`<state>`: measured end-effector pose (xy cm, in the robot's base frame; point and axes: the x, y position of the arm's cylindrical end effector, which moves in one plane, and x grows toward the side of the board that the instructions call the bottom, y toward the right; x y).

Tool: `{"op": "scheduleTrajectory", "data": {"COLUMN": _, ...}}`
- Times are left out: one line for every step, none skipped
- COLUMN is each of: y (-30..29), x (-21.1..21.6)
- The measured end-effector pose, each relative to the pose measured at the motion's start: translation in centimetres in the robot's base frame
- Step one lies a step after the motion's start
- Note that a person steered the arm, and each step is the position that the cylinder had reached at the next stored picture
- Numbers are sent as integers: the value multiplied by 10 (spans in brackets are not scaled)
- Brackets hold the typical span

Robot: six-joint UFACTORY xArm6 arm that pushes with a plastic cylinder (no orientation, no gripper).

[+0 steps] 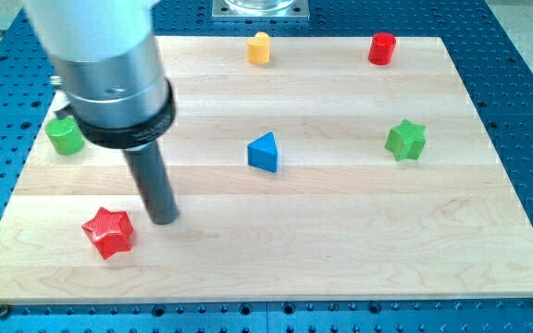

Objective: Place the triangle horizontally to the red star

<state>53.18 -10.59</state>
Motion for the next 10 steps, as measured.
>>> {"op": "scheduleTrajectory", "data": {"y": 24, "x": 22}}
{"op": "scheduleTrajectory", "data": {"y": -5, "x": 39}}
{"op": "scheduleTrajectory", "data": {"y": -47, "x": 37}}
{"op": "scheduleTrajectory", "data": {"y": -53, "x": 22}}
{"op": "scheduleTrajectory", "data": {"y": 22, "x": 10}}
{"op": "scheduleTrajectory", "data": {"y": 112, "x": -5}}
{"op": "scheduleTrajectory", "data": {"y": 154, "x": -29}}
{"op": "scheduleTrajectory", "data": {"y": 154, "x": -87}}
{"op": "scheduleTrajectory", "data": {"y": 131, "x": -103}}
{"op": "scheduleTrajectory", "data": {"y": 69, "x": -90}}
